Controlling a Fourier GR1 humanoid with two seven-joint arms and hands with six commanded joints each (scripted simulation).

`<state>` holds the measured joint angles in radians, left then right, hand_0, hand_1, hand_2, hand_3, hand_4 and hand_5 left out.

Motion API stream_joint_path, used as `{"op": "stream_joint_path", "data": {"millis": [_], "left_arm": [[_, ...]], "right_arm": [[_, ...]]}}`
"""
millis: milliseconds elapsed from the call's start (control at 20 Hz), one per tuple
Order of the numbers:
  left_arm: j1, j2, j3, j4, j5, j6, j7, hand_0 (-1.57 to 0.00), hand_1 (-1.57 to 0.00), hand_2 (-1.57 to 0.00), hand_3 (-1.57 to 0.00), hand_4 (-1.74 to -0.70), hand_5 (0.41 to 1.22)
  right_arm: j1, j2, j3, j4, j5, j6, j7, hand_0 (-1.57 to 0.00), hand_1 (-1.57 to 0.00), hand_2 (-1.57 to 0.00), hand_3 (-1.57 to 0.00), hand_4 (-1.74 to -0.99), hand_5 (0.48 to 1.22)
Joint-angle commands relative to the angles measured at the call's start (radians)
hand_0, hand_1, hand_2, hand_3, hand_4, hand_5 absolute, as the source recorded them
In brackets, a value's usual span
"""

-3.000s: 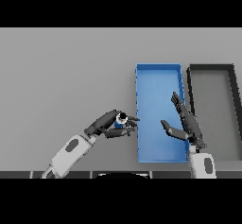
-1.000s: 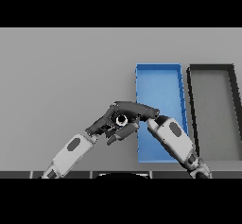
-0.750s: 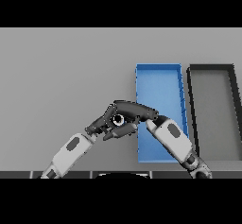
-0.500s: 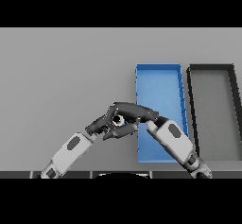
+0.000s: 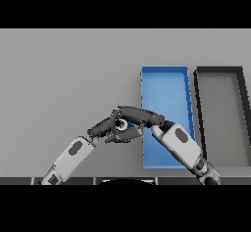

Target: Pick up the blue pipe and place it into the blue bin.

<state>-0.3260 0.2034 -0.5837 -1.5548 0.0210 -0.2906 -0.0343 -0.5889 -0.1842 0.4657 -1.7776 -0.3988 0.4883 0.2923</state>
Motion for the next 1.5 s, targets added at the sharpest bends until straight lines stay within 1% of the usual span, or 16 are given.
{"op": "stream_joint_path", "data": {"millis": [0,150,250,400,450,500,550,650,750,900,1000,1100,1200,1250,1350,1450], "left_arm": [[-0.002,0.003,0.003,-0.005,-0.001,0.006,0.009,-0.13,-0.11,-0.11,-0.04,-0.85,0.794],[0.013,-0.004,-0.002,0.006,-0.012,0.015,-0.024,-0.07,-0.05,-0.06,-0.02,-0.83,0.689],[0.004,-0.004,0.020,0.011,0.020,0.011,0.005,-0.04,-0.03,-0.04,-0.01,-0.84,0.636],[0.024,-0.012,0.025,0.009,0.036,0.029,0.092,-0.02,-0.02,-0.02,-0.01,-0.87,0.612],[0.028,-0.007,0.026,-0.001,0.039,0.027,0.095,-0.02,-0.01,-0.01,-0.01,-0.88,0.605],[0.031,-0.009,0.019,-0.003,0.029,0.031,0.083,-0.01,-0.01,-0.01,0.00,-0.88,0.593],[0.032,-0.013,0.016,-0.003,0.025,0.037,0.097,-0.01,-0.01,-0.01,0.00,-0.88,0.572],[0.031,-0.001,0.018,-0.007,0.029,0.030,0.086,-0.01,0.00,-0.01,0.00,-0.87,0.543],[0.037,-0.002,0.016,-0.005,0.026,0.033,0.078,0.00,0.00,0.00,0.00,-0.87,0.529],[0.046,-0.009,0.008,-0.003,0.024,0.038,0.109,0.00,0.00,0.00,0.00,-0.87,0.509],[0.050,0.003,0.004,-0.015,0.021,0.032,0.102,0.00,0.00,0.00,0.00,-0.86,0.498],[0.051,0.005,0.003,-0.021,0.027,0.024,0.095,0.00,0.00,0.00,0.00,-0.87,0.486],[0.057,0.014,0.003,-0.034,0.025,0.024,0.089,0.00,0.00,0.00,0.00,-0.87,0.484],[0.052,0.015,0.005,-0.027,0.027,0.021,0.104,0.00,0.00,0.00,0.00,-0.86,0.483],[0.046,0.012,0.011,-0.038,0.040,0.026,0.136,0.00,0.00,0.00,0.00,-0.86,0.484],[0.054,0.023,0.011,-0.047,0.030,0.030,0.125,0.00,0.00,0.00,0.00,-0.84,0.481]], "right_arm": [[0.002,0.002,0.004,-0.005,-0.001,-0.005,0.010,-1.57,-1.57,-1.57,-1.57,-1.484,1.217],[0.009,-0.003,0.002,-0.004,0.021,-0.002,-0.006,-1.57,-1.57,-1.57,-1.57,-1.485,1.219],[0.016,0.001,0.001,0.000,0.030,-0.004,-0.021,-1.57,-1.57,-1.57,-1.57,-1.487,1.220],[0.017,0.004,-0.005,-0.010,0.015,-0.017,-0.023,-1.57,-1.57,-1.57,-1.57,-1.491,1.220],[0.008,0.015,-0.012,-0.005,-0.027,-0.028,0.003,-1.57,-1.57,-1.57,-1.57,-1.492,1.220],[-0.005,0.015,-0.030,0.000,-0.095,-0.037,0.038,-1.57,-1.57,-1.57,-1.57,-1.492,1.221],[-0.010,0.018,-0.041,-0.006,-0.182,-0.054,0.079,-1.57,-1.57,-1.57,-1.57,-1.492,1.221],[-0.051,0.023,-0.067,-0.007,-0.298,-0.106,0.155,-1.57,-1.57,-1.57,-1.57,-1.493,1.221],[-0.101,0.014,-0.098,-0.002,-0.391,-0.144,0.197,-1.57,-1.57,-1.57,-1.57,-1.494,1.221],[-0.181,-0.015,-0.131,-0.020,-0.451,-0.207,0.222,-1.57,-1.57,-1.57,-1.57,-1.492,1.221],[-0.273,-0.044,-0.170,-0.005,-0.480,-0.233,0.209,-1.57,-1.57,-1.57,-1.57,-1.494,1.221],[-0.366,-0.075,-0.208,0.045,-0.478,-0.214,0.167,-1.57,-1.57,-1.57,-1.57,-1.495,1.221],[-0.426,-0.101,-0.250,0.105,-0.478,-0.255,0.146,-1.57,-1.57,-1.57,-1.57,-1.496,1.221],[-0.461,-0.112,-0.273,0.162,-0.457,-0.271,0.120,-1.57,-1.57,-1.57,-1.57,-1.496,1.221],[-0.485,-0.157,-0.307,0.235,-0.418,-0.294,0.104,-1.57,-1.57,-1.57,-1.57,-1.498,1.221],[-0.485,-0.193,-0.322,0.296,-0.377,-0.299,0.100,-1.57,-1.57,-1.57,-1.57,-1.498,1.221]]}}
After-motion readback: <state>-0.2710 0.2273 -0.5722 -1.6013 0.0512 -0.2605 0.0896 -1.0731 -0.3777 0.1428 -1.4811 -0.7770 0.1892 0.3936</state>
